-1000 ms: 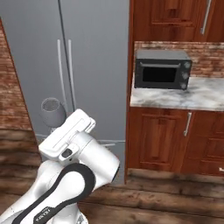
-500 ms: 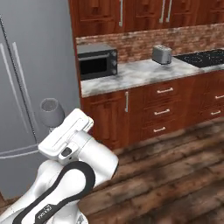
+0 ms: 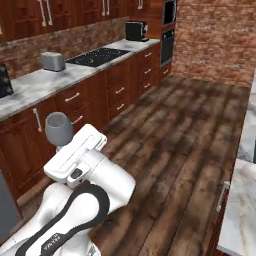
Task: Retrieve the wine glasses from the counter and place one next to each plate.
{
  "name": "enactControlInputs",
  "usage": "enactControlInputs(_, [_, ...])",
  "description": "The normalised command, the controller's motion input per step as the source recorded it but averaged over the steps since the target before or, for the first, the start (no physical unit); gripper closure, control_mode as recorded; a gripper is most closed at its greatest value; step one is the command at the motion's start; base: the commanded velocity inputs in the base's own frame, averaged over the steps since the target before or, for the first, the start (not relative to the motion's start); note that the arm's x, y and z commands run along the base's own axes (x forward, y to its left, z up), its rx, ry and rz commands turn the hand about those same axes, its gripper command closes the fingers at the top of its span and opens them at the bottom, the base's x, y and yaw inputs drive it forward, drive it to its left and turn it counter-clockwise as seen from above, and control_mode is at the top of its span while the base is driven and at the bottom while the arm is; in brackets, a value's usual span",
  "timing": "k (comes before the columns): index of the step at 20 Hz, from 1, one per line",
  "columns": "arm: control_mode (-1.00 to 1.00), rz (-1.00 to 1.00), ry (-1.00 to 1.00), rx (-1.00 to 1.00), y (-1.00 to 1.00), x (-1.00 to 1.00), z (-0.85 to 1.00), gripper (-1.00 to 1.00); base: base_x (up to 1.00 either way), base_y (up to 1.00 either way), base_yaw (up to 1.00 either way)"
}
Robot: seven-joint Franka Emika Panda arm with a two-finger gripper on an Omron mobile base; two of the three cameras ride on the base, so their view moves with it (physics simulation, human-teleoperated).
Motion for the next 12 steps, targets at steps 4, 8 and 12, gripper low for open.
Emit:
enactControlInputs(4, [1.0, 0.0, 0.0, 0.0, 0.0, 0.0, 0.0, 1.0, -0.64, 0.16, -0.86])
enactControlInputs(8, [1.0, 0.0, 0.0, 0.0, 0.0, 0.0, 0.0, 1.0, -1.0, -0.07, -0.46])
enactControlInputs(12, [1.0, 0.0, 0.0, 0.0, 0.0, 0.0, 0.0, 1.0, -1.0, -0.55, -0.22])
